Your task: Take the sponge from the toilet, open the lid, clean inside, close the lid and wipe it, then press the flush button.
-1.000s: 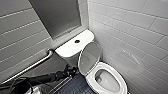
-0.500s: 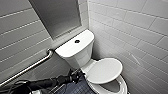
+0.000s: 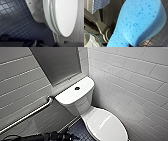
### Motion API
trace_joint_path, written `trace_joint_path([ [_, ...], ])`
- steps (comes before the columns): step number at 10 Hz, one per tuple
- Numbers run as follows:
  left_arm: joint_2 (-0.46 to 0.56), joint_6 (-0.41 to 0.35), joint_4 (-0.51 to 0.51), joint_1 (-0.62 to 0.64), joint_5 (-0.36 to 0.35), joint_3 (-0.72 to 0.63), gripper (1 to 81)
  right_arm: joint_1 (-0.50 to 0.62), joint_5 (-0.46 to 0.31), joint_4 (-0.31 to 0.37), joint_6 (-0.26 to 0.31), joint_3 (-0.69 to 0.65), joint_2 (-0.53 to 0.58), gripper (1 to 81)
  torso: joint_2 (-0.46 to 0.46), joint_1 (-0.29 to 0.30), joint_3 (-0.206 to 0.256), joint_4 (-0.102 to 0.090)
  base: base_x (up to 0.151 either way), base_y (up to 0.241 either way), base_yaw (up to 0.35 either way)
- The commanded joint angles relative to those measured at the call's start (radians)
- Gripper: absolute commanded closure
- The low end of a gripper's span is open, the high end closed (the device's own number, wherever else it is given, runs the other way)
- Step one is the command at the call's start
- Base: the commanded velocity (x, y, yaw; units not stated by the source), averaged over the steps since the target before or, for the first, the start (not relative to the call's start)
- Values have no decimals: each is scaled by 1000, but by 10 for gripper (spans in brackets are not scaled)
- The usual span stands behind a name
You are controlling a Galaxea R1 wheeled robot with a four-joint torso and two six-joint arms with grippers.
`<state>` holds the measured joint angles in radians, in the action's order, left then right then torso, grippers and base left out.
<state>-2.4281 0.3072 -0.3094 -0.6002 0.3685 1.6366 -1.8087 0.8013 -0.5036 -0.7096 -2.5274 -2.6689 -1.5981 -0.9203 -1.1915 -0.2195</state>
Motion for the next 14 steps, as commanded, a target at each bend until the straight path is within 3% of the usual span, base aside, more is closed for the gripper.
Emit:
trace_joint_path([
  [1,150,-10,291,-210,66,-101,10,-53,-170,-142,-24,-14,1,811,0,0,0,0,0,0,0],
  [2,148,-10,329,-279,46,-106,10,-29,-252,-141,-31,-37,-1,811,0,0,0,0,0,0,0],
  [3,145,-16,349,-324,40,-107,10,-18,-271,-182,-56,-28,-7,811,0,0,0,0,0,0,0],
  [4,142,-26,363,-359,38,-106,10,-9,-251,-184,-56,-16,5,811,0,0,0,0,0,0,0],
  [5,142,-39,365,-385,38,-104,10,-24,-235,-127,-31,45,37,811,0,0,0,0,0,0,0],
  [6,141,-57,365,-408,27,-101,10,-35,-229,-37,77,149,88,811,0,0,0,0,0,0,0],
  [7,141,-73,365,-425,3,-100,10,-35,-246,86,231,286,143,811,0,0,0,0,0,0,0],
  [9,133,-111,366,-459,-3,-100,10,19,-342,499,652,660,311,811,0,0,0,0,0,0,0],
  [10,124,-135,369,-483,-3,-95,10,45,-343,638,790,770,362,811,0,0,0,0,0,0,0],
  [11,115,-161,372,-509,-5,-92,10,71,-341,708,845,854,405,811,0,0,1,0,0,0,0],
  [14,67,-224,371,-597,-6,9,10,209,-411,709,835,1003,504,811,0,0,1,0,0,0,0],
])
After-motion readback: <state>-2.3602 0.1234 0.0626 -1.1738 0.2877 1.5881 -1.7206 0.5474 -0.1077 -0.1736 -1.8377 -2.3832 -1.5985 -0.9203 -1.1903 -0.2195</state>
